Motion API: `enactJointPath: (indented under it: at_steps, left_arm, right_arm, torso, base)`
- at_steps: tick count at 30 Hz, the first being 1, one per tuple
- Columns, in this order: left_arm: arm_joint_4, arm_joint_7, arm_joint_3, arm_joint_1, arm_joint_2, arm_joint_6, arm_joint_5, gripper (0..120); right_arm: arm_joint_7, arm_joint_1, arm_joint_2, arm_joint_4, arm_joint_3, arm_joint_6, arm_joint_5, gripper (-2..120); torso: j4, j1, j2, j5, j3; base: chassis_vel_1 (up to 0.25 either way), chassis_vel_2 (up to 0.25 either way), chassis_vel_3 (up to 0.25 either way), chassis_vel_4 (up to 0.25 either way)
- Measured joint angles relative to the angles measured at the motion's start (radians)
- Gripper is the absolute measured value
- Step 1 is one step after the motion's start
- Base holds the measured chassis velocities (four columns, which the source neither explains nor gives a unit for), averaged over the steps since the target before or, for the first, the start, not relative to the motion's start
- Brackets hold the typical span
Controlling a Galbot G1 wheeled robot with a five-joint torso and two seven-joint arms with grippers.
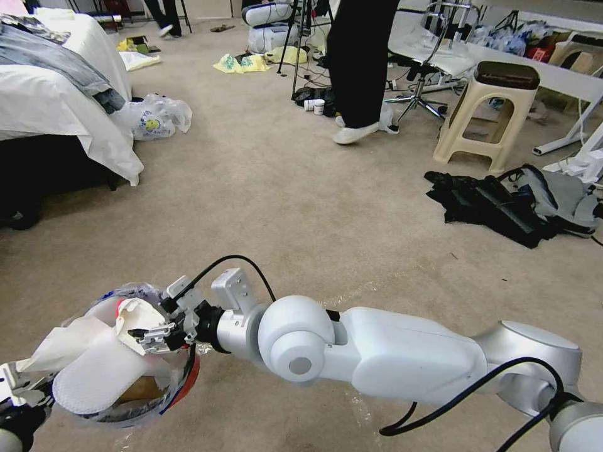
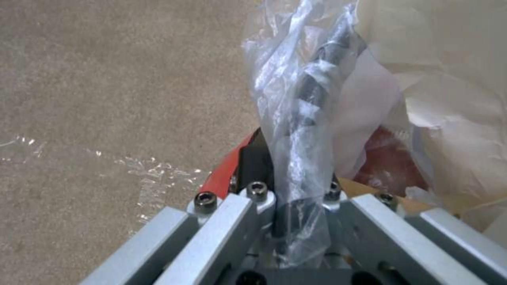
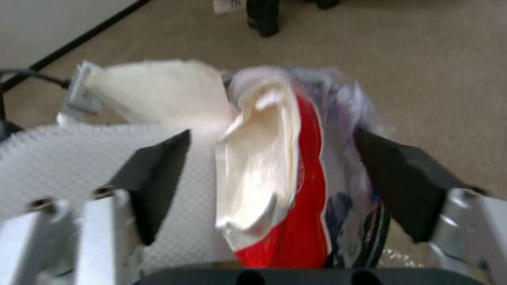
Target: Pick up the trash bin and place the garbage on the floor into it.
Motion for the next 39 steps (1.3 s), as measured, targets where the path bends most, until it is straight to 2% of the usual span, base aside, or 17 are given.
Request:
enactJointPath:
  at_steps: [3, 11, 16, 18, 19, 20, 22, 29, 30, 39]
  left_arm:
    - [0.0, 0.001, 0.0, 0.001, 0.0, 0.0, 0.0, 1]
    - [0.0, 0.001, 0.0, 0.001, -0.002, 0.0, 0.002, 1]
    - [0.0, 0.001, -0.001, 0.001, 0.0, 0.0, 0.002, 1]
    - [0.003, 0.0, -0.002, 0.003, 0.003, 0.0, 0.002, 1]
    - [0.008, 0.0, -0.003, 0.004, 0.009, 0.0, 0.002, 1]
    - [0.008, 0.0, -0.003, 0.004, 0.009, 0.0, 0.002, 1]
    - [0.025, -0.002, -0.003, 0.004, 0.022, 0.0, 0.002, 1]
    - [0.079, -0.002, 0.005, -0.009, 0.051, 0.0, 0.002, 1]
    - [0.108, -0.002, 0.013, -0.02, 0.059, 0.0, 0.002, 1]
    - [0.22, 0.008, 0.025, -0.047, 0.074, 0.0, 0.007, 1]
  right_arm:
    - [0.0, 0.006, -0.002, 0.011, 0.024, 0.0, 0.001, 97]
    - [-0.01, 0.008, -0.01, 0.027, 0.1, 0.005, -0.002, 100]
    - [-0.043, -0.004, -0.049, 0.034, 0.196, 0.027, -0.018, 100]
    - [-0.071, -0.015, -0.083, 0.037, 0.274, 0.057, -0.021, 100]
    - [-0.105, -0.026, -0.12, 0.037, 0.327, 0.102, -0.036, 100]
    - [-0.105, -0.026, -0.12, 0.037, 0.327, 0.102, -0.036, 100]
    - [-0.153, -0.049, -0.179, 0.041, 0.406, 0.18, -0.074, 100]
    - [-0.179, -0.141, -0.253, 0.085, 0.536, 0.232, -0.104, 100]
    - [-0.181, -0.174, -0.275, 0.102, 0.573, 0.24, -0.113, 100]
    - [-0.186, -0.211, -0.29, 0.12, 0.664, 0.268, -0.137, 100]
  torso:
    - [0.0, 0.0, 0.0, 0.0, 0.0]
    - [0.0001, 0.0, 0.0, 0.0, 0.0]
    - [0.0, 0.0, 0.0, 0.0, 0.0]
    - [-0.0001, 0.0, 0.0, 0.0002, 0.0]
    - [-0.0001, 0.0, 0.0, 0.0002, 0.0]
    - [-0.0001, 0.0, 0.0, 0.0002, 0.0]
    - [-0.0003, 0.0, 0.0, 0.0002, 0.0]
    - [-0.0002, 0.0, 0.0, 0.0003, 0.0]
    - [-0.0003, 0.0, 0.0, 0.0001, 0.0]
    - [0.0004, 0.0, 0.0, -0.0001, 0.0]
  base:
    - [0.0, 0.0, 0.0, 0.0]
    - [0.0, 0.0, 0.0, 0.0]
    - [0.0, 0.0, 0.0, 0.0]
    - [0.0, 0.0, 0.0, 0.0]
    - [0.0, 0.0, 0.0, 0.0]
    - [0.0, 0.0, 0.0, 0.0]
    - [0.0, 0.0, 0.0, 0.0]
    - [0.0, 0.0, 0.0, 0.0]
    - [0.0, 0.0, 0.0, 0.0]
    - [0.0, 0.0, 0.0, 0.0]
